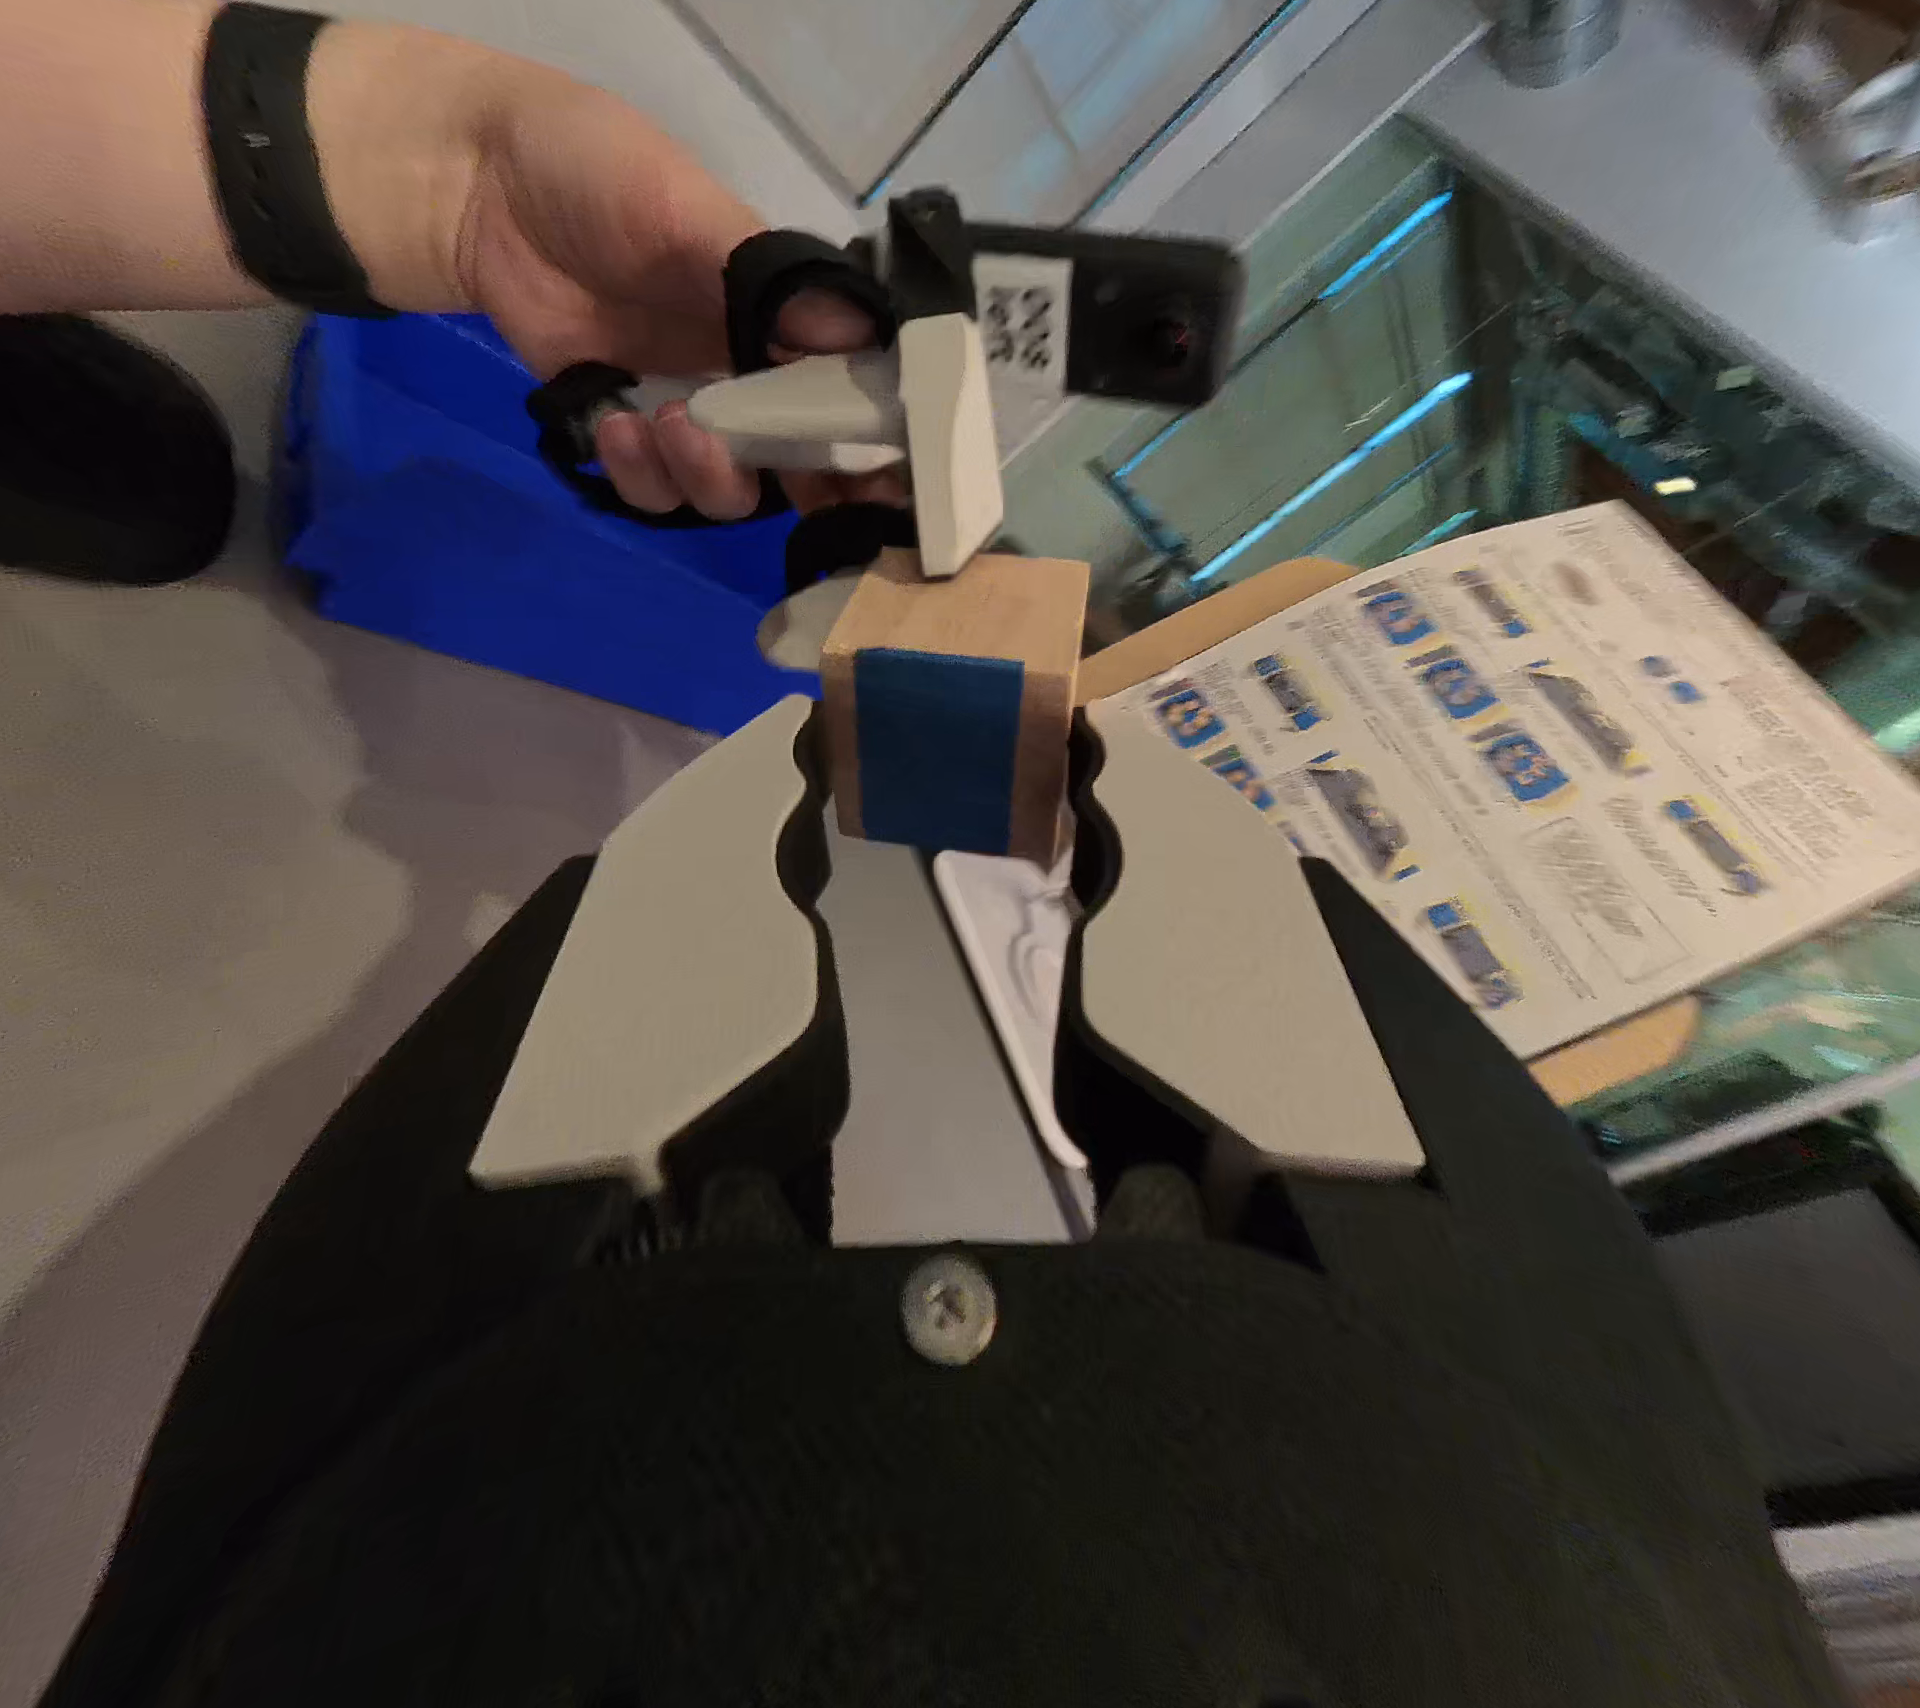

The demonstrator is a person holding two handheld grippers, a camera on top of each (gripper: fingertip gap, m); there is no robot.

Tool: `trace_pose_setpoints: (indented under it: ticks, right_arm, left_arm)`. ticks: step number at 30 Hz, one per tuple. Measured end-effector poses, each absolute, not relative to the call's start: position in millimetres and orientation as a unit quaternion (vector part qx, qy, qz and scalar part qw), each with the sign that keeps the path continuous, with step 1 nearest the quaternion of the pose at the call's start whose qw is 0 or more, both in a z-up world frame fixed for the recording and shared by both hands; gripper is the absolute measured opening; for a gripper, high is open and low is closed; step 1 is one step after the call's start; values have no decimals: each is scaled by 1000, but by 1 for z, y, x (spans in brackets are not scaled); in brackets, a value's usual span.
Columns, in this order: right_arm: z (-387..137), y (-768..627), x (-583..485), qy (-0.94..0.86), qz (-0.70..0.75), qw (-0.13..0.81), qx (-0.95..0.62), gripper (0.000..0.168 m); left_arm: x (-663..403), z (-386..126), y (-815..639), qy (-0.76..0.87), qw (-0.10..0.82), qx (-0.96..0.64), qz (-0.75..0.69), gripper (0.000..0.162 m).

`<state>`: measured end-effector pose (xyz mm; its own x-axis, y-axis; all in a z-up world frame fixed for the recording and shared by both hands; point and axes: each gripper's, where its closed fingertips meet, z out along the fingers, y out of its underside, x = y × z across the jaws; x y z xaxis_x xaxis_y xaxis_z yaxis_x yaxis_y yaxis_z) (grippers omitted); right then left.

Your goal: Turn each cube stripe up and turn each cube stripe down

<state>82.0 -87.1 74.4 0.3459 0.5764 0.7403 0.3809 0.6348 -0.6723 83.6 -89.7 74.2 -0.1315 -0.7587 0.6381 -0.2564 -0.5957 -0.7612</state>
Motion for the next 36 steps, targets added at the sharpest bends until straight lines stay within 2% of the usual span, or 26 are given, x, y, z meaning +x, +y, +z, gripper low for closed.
trace_pose_setpoints:
  ticks: [1, 5, 10, 12, 16, 23, 36]
  right_arm:
    - [73, -88, 86, -597, 79, 670, -435, 45]
    - [66, -52, 166, -614, 68, 520, -591, 44]
    - [-11, -19, 341, -506, -19, 258, -823, 45]
    - [-50, -26, 382, -459, -5, 144, -877, 44]
    - [-98, -29, 417, -403, -6, 7, -915, 45]
    - [-137, -28, 422, -421, -39, -85, -902, 45]
    - [-141, -18, 415, -419, -22, -64, -906, 46]
  left_arm:
    - [80, 76, -88, 412, 216, -634, -618, 41]
    - [54, 98, -76, 427, 327, -637, -552, 41]
    - [24, 122, -67, 432, 464, -637, -439, 49]
    - [20, 128, -72, 434, 501, -615, -427, 53]
    - [16, 129, -69, 427, 531, -612, -402, 45]
    - [11, 132, -71, 418, 525, -617, -412, 44]
    - [10, 122, -71, 435, 514, -634, -381, 43]
